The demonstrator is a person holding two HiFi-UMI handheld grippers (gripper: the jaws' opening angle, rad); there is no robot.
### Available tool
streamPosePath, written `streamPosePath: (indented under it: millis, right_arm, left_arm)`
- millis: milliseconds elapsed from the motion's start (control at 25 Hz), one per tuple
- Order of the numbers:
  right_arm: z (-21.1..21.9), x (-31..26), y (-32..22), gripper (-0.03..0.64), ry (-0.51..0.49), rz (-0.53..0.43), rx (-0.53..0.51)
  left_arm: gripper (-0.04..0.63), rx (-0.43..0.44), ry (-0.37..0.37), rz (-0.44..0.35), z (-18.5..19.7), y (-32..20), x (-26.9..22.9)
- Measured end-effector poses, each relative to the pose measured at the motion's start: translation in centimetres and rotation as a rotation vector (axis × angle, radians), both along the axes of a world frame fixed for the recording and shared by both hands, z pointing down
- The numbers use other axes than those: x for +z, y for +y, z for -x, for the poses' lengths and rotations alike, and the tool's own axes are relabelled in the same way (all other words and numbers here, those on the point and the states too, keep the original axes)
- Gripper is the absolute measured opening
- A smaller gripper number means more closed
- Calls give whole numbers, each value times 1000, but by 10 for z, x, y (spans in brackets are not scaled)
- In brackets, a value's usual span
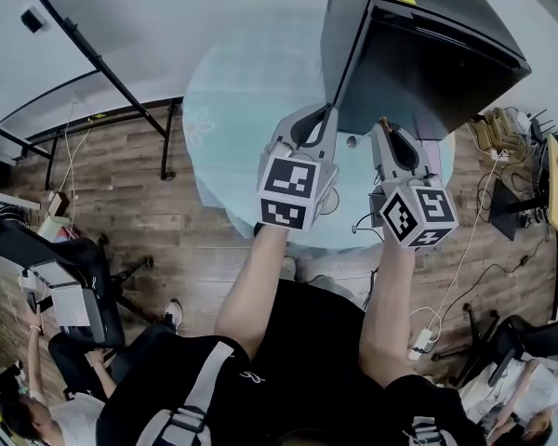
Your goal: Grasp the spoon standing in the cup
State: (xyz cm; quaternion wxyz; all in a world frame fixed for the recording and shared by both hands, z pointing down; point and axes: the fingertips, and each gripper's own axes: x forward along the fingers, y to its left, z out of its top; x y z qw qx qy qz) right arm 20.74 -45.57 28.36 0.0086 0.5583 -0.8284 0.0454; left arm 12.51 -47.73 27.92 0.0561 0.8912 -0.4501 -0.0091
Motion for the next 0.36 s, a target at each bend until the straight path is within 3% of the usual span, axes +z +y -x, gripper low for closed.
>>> streamPosePath:
  millis: [360]
  right_arm:
    - [-6,-2,3,52,19,-8,13]
  left_arm:
    - [2,-2,22,-11,1,0,-7]
